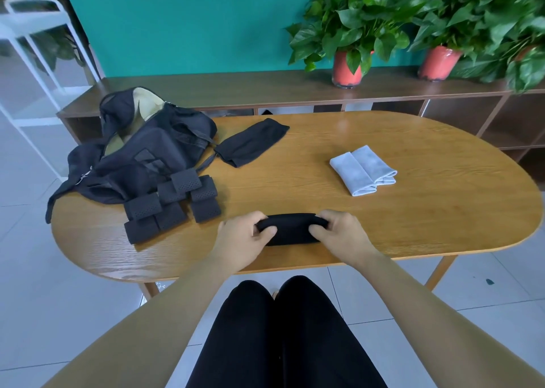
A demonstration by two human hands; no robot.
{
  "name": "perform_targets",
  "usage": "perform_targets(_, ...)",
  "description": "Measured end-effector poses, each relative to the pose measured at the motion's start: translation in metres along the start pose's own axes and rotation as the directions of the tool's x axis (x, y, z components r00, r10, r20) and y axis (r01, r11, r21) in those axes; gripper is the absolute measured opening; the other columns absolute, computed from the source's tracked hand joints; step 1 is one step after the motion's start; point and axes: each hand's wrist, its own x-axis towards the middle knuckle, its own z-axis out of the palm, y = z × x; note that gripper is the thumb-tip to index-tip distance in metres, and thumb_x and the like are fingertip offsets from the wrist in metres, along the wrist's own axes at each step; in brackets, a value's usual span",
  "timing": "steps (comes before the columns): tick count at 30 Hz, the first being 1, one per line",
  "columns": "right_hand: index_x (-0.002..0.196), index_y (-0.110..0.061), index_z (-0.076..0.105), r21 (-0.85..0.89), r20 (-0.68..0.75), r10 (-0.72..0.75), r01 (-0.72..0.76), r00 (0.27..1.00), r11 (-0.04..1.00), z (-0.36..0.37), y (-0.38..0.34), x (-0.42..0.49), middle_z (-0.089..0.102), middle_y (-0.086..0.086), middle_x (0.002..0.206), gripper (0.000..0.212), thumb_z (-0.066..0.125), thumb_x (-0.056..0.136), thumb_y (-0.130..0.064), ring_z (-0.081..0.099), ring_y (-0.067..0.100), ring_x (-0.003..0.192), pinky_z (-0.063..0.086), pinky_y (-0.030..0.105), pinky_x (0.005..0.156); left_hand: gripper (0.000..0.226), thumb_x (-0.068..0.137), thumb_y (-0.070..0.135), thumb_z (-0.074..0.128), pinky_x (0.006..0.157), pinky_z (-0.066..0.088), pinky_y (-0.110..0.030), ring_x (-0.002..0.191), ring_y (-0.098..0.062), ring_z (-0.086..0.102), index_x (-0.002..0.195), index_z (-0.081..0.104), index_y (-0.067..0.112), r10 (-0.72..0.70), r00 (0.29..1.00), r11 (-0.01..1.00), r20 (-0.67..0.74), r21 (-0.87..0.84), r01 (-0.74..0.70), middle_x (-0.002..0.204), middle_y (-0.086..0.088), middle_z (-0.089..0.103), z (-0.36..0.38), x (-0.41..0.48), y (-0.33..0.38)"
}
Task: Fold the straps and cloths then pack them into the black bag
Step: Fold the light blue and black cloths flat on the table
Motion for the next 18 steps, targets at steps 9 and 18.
perform_targets(9,0.061,-0.015,0.042,0.083,-0.185,0.132,-0.118,0.974,0.99,0.019,0.004,0.019,0.039,-0.006,0.052,0.035,0.062,0.086,-0.029,0.034,0.013,0.051,0.032,0.028,0.051,0.026,0.093,0.047,0.051,0.091,0.037,-0.036,0.071,-0.01,0.054,0.109,0.057,0.027,-0.132,0.98,0.982,-0.149,0.115,0.15,0.065,0.01,0.057,0.009,0.02,0.005)
perform_targets(18,0.087,-0.015,0.059,-0.203,-0.341,0.055,-0.13,0.938,0.971,0.034,0.003,0.025,0.059,0.001,0.07,0.023,0.053,0.092,-0.037,0.055,0.021,0.075,0.045,0.034,0.068,0.03,0.096,0.047,0.046,0.097,0.032,-0.038,0.083,-0.014,0.058,0.117,0.057,0.03,-0.196,0.968,0.935,-0.159,0.267,0.233,0.074,0.011,0.059,0.015,0.032,0.007)
